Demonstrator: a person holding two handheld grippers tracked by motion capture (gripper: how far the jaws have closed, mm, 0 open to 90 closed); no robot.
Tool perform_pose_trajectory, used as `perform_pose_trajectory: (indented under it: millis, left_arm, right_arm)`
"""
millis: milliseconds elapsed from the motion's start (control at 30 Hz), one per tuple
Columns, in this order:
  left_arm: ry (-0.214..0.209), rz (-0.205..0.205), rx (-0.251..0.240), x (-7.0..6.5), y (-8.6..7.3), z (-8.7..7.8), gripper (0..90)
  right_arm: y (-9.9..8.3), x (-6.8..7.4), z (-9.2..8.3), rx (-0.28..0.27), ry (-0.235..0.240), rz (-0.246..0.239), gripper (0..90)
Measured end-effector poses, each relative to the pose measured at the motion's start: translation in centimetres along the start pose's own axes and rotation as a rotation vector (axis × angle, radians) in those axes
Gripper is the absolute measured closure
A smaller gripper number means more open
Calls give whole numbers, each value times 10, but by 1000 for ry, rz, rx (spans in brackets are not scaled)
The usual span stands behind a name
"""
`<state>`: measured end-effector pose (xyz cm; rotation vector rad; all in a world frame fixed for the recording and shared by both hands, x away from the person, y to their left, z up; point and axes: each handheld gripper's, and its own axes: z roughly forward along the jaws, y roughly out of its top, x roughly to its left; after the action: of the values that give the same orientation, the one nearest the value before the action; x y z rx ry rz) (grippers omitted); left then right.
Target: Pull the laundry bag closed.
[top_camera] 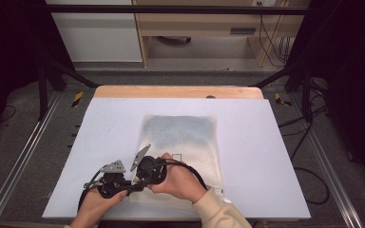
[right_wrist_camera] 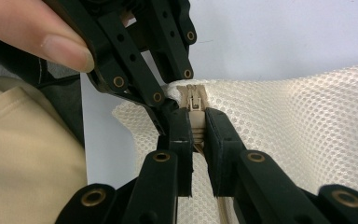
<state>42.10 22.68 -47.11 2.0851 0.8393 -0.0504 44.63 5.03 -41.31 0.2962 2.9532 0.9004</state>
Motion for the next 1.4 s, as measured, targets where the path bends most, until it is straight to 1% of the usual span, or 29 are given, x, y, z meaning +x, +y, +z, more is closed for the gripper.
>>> perform_pose_trajectory:
  millis: [100,167,400,433,567,667,700,733,767,867,933,1100,1400]
  left_arm:
    - [5,4,-2,-1,1,0,849]
    - [3,1,-4,0,0,-1,849]
    - [-6,2,-20,0,2,-3,848]
    - [-6,2,-22,-1,2,-3,848]
    - [-7,10,-16,-2,2,-2,848]
    - [-9,9,-20,-2,2,-3,848]
    - [-11,8,-21,-2,2,-3,848]
    - [-13,9,-20,-2,2,-2,848]
    - [-15,10,-19,-2,2,-2,848]
    - [-9,19,-9,-3,1,0,848]
    - [-7,19,-8,-3,1,0,848]
    - [-11,19,-10,-3,1,0,848]
    - [-11,25,-5,-5,1,2,847]
  right_arm:
    - [0,1,-1,5,-6,1,822]
    - [0,1,-2,21,-16,7,822]
    - [-6,-2,-7,31,-18,11,822]
    - [-7,-2,-8,28,-13,20,822]
    - [-13,-3,-8,37,-10,27,822]
    - [-17,-5,-7,47,-19,39,822]
    - [-19,-5,-7,60,-20,41,822]
    - [-21,-6,-8,57,-22,45,822]
    - [-23,-7,-8,55,-13,48,822]
    - [-25,-7,-8,52,-11,57,822]
    - [-25,-6,-7,59,-13,50,822]
    - [-25,-6,-8,52,-14,48,821]
    - [-26,-6,-8,58,-12,46,821]
